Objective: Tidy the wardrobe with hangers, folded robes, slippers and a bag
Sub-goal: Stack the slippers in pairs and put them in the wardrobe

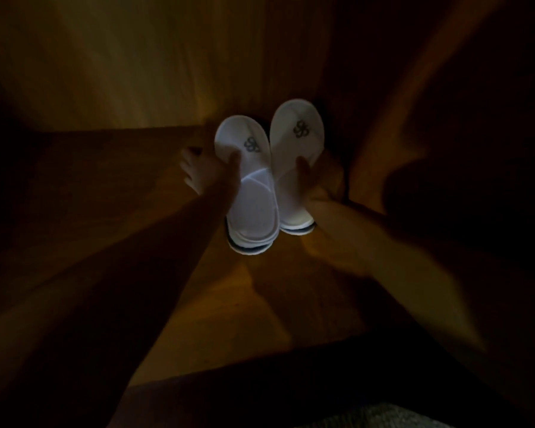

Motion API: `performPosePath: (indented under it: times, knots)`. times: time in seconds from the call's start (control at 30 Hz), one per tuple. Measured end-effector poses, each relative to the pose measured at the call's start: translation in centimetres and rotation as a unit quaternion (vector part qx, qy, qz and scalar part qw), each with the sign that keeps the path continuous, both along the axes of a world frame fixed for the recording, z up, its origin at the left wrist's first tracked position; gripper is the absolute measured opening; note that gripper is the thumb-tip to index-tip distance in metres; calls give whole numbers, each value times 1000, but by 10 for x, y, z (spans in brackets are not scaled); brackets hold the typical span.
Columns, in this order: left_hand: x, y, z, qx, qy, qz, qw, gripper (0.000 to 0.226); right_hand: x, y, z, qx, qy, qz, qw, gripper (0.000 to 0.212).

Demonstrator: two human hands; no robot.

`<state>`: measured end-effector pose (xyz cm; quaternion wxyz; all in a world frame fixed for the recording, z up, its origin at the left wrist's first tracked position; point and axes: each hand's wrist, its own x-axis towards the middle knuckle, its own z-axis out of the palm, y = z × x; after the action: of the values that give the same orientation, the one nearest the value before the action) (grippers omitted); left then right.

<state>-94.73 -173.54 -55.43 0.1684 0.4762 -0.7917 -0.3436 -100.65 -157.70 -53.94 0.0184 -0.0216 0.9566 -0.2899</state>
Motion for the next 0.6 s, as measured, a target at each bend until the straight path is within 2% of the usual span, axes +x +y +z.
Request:
performPosePath:
  times: [0.07,0.13,0.2,0.3,0.4,0.47,0.53,0.6]
  knots:
    - [4,1,6,5,-11,-14,1000,68,-2,2,-2,-2,21,10,1000,71]
    - [2,0,4,49,58,-28,997,62,2,5,2,-29,21,0,999,68]
    - [0,-2,8,125,153,-32,980,52,4,8,14,-73,20,-16,997,63]
    - [0,-8,23,156,206,-19,966,48,8,6,34,-135,9,-55,989,58]
    - [14,-29,36,171,217,-4,961,48,15,-10,38,-161,-6,-39,986,61]
    - [42,-55,42,172,209,-3,963,51,32,-29,32,-215,-19,-6,976,60]
    - [76,-86,39,170,210,-34,962,50,51,-48,23,-269,-58,34,961,56]
    - [110,-114,32,139,213,-65,965,45,71,-67,16,-285,-95,79,951,50]
